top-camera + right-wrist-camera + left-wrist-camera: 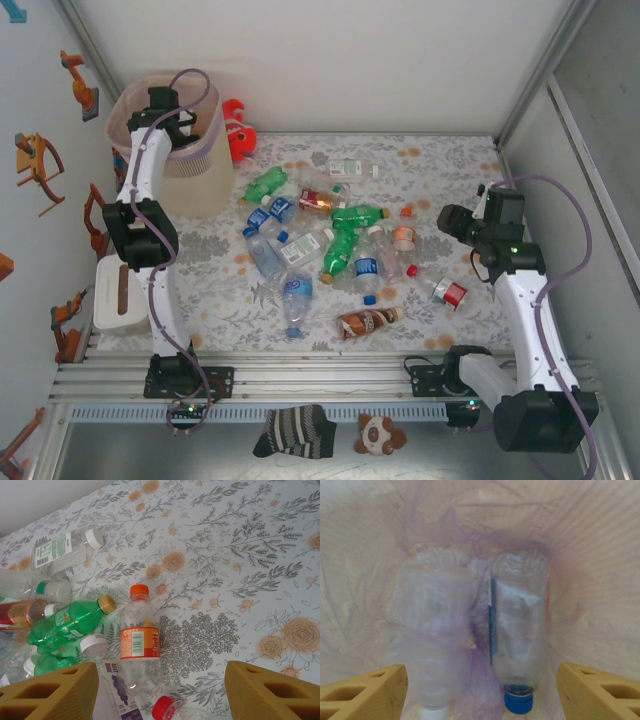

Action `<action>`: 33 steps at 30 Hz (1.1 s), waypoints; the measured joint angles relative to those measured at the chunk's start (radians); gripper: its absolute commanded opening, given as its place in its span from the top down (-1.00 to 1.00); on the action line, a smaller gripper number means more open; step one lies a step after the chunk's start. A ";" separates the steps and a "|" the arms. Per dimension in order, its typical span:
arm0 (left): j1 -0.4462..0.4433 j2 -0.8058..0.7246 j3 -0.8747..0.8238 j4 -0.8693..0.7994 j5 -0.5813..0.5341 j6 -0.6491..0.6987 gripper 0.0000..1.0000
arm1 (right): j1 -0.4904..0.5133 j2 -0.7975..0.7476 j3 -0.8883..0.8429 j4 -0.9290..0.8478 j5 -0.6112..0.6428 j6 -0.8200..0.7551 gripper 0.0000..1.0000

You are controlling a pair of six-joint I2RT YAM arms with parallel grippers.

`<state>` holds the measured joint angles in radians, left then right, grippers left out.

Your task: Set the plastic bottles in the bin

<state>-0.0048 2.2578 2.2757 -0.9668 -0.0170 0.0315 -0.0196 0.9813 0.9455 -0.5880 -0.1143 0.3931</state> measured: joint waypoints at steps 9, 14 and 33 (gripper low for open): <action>-0.001 -0.058 0.000 -0.003 0.008 -0.003 -0.59 | 0.000 0.000 0.001 0.000 -0.002 0.000 -0.33; -0.002 -0.135 -0.001 -0.003 0.034 -0.010 -0.59 | 0.000 0.000 0.012 -0.001 -0.008 0.000 -0.33; -0.116 -0.542 -0.240 0.047 0.113 -0.032 -0.58 | 0.001 -0.017 -0.029 -0.038 -0.027 0.000 -0.34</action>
<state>-0.1211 1.7153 2.0357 -0.9203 0.0959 -0.0006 -0.0189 0.9642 0.9165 -0.6262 -0.1417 0.3931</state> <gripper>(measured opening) 0.793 0.667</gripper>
